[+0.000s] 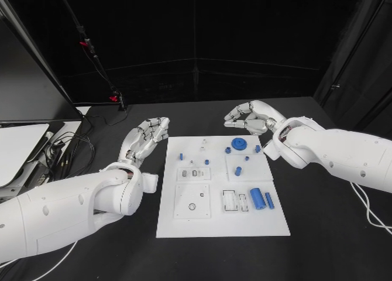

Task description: Assemble the parts on the task board

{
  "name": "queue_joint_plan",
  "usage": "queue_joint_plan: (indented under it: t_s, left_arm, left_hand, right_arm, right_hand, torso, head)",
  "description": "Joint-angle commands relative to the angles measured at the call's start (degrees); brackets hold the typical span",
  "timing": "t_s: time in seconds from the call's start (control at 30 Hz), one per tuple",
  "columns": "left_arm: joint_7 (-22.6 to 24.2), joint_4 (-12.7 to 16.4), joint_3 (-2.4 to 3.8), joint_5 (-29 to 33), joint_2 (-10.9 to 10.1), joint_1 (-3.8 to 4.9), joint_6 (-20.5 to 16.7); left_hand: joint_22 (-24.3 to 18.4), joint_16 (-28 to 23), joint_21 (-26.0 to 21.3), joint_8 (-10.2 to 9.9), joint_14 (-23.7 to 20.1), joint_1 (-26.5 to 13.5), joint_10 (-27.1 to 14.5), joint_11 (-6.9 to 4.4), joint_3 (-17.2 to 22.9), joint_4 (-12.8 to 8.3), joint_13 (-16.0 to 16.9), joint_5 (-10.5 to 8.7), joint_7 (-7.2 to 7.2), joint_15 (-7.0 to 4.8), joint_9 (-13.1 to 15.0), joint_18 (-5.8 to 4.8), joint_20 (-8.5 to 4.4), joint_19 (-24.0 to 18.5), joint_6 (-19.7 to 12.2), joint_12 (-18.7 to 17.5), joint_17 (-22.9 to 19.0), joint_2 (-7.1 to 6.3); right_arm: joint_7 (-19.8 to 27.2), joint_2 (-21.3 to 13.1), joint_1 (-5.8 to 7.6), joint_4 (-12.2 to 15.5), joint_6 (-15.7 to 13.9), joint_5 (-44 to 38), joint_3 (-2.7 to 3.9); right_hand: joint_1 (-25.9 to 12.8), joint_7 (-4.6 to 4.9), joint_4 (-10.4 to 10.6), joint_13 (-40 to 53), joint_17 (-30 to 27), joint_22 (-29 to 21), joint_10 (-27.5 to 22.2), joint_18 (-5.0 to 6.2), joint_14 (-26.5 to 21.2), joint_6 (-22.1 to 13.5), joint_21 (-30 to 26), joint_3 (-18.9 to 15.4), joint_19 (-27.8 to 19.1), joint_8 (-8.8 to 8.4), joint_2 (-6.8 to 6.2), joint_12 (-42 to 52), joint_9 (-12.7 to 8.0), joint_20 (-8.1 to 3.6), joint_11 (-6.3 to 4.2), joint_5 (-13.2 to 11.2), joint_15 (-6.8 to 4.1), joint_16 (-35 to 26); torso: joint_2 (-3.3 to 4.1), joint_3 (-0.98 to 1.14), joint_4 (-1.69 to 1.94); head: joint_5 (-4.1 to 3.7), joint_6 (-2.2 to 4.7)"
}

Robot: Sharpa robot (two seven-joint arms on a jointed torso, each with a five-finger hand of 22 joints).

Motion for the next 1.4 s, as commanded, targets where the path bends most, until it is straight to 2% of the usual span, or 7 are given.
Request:
queue_joint_plan:
  t_s: [0.03,0.23,0.3,0.47,0.53,0.93,1.4]
  left_arm:
    - [18.19,-0.12,0.03,-0.44,0.08,0.09,0.76]
    - [18.19,-0.20,-0.04,-0.44,0.02,0.06,0.91]
    - [18.16,-0.17,-0.06,-0.44,-0.04,0.05,0.94]
    - [18.03,-0.29,-0.08,-0.44,-0.10,0.03,0.88]
    - [18.05,-0.34,-0.09,-0.44,-0.07,0.00,0.86]
    - [17.94,-0.57,-0.11,-0.44,0.06,-0.06,1.19]
    - [17.60,-0.60,-0.16,-0.44,-0.37,-0.07,1.46]
  left_hand:
    - [0.05,0.00,0.22,0.14,0.50,0.32,-0.07,0.08,-0.19,0.09,-0.07,0.10,8.89,0.00,-0.09,0.62,-0.04,0.56,-0.21,0.12,-0.09,0.51]
    - [0.04,-0.02,0.23,0.14,0.50,0.35,-0.11,0.08,-0.19,0.08,-0.07,0.10,8.89,0.00,-0.13,0.63,-0.03,0.55,-0.24,0.11,-0.09,0.63]
    - [0.04,-0.03,0.24,0.14,0.50,0.36,-0.12,0.08,-0.18,0.08,-0.07,0.10,8.89,0.01,-0.15,0.63,-0.02,0.55,-0.25,0.10,-0.09,0.67]
    - [0.02,-0.04,0.23,0.14,0.49,0.38,-0.13,0.08,-0.18,0.08,-0.07,0.10,8.89,0.01,-0.16,0.63,-0.02,0.52,-0.26,0.10,-0.10,0.71]
    - [0.02,-0.04,0.23,0.14,0.49,0.38,-0.13,0.08,-0.18,0.08,-0.07,0.10,8.89,0.01,-0.16,0.63,-0.02,0.52,-0.26,0.10,-0.10,0.72]
    - [-0.01,-0.07,0.24,0.14,0.47,0.44,-0.19,0.09,-0.17,0.07,-0.08,0.10,8.89,0.01,-0.22,0.65,-0.05,0.48,-0.30,0.08,-0.10,0.88]
    - [-0.04,-0.10,0.23,0.16,0.45,0.51,-0.19,0.09,-0.17,0.06,-0.07,0.09,8.89,0.01,-0.26,0.65,-0.05,0.43,-0.29,0.09,-0.10,1.00]
  right_arm:
    - [-3.77,1.11,0.17,-1.37,-2.01,-12.18,0.05]
    - [-8.82,3.87,0.15,-4.58,-1.34,-20.48,0.03]
    - [-10.38,4.75,0.14,-5.54,-0.73,-22.87,0.02]
    - [-12.40,5.98,0.12,-6.64,1.31,-25.46,0.01]
    - [-12.99,6.40,0.11,-6.98,2.44,-25.99,0.01]
    - [-17.86,8.33,-0.15,-8.53,6.47,-34.46,-0.02]
    - [-21.85,9.38,-0.75,-9.19,11.82,-37.18,-0.03]
  right_hand:
    - [2.63,-0.95,-1.49,-0.09,0.55,2.88,1.29,-1.30,3.47,1.56,1.57,1.04,1.13,-2.28,-0.50,-1.77,-0.06,-0.27,-0.44,-0.46,-0.53,0.35]
    - [6.08,-2.46,-2.79,-0.12,0.26,4.14,2.55,-1.49,3.36,3.38,2.32,2.07,1.26,-5.56,-1.40,-5.40,-0.07,-0.74,-1.01,-0.56,-1.19,0.28]
    - [6.96,-2.44,-2.65,-0.09,0.03,4.25,3.62,-1.49,3.29,4.57,2.43,2.20,1.03,-7.31,-1.78,-7.42,-0.06,-1.02,-1.18,-0.58,-1.42,0.19]
    - [7.51,-2.32,-2.39,-0.06,-0.44,4.23,4.37,-1.47,3.20,5.37,2.45,2.14,0.78,-9.01,-2.34,-9.29,-0.05,-1.06,-1.16,-0.58,-1.40,0.04]
    - [7.28,-2.06,-2.01,-0.04,-0.95,4.03,4.71,-1.43,3.09,5.49,2.36,1.87,0.56,-9.91,-2.76,-10.08,-0.06,-0.95,-0.99,-0.59,-1.23,-0.10]
    - [8.18,-1.90,-1.94,-0.01,-2.15,3.36,5.69,-1.25,2.82,6.12,2.07,2.17,-0.02,-11.44,-2.87,-11.56,0.01,-0.74,-0.92,-0.60,-1.12,-0.46]
    - [8.35,-1.79,-1.43,0.00,-2.94,2.91,6.83,-1.14,2.66,6.78,1.83,2.17,-0.41,-12.40,-2.92,-12.54,0.04,-0.74,-0.86,-0.61,-1.08,-0.72]
  torso:
    - [0.11,-0.06,0.09]
    - [-0.10,-0.08,0.26]
    - [-0.15,-0.14,0.31]
    - [0.07,-0.04,0.48]
    - [0.00,-0.13,0.44]
    - [-0.25,-0.28,0.60]
    - [-0.43,-0.48,0.71]
  head:
    - [0.06,-0.25]
    - [0.24,-0.66]
    - [0.35,-0.86]
    - [0.10,-0.89]
    - [-0.15,-1.04]
    - [-0.59,-2.00]
    - [-0.31,-3.24]
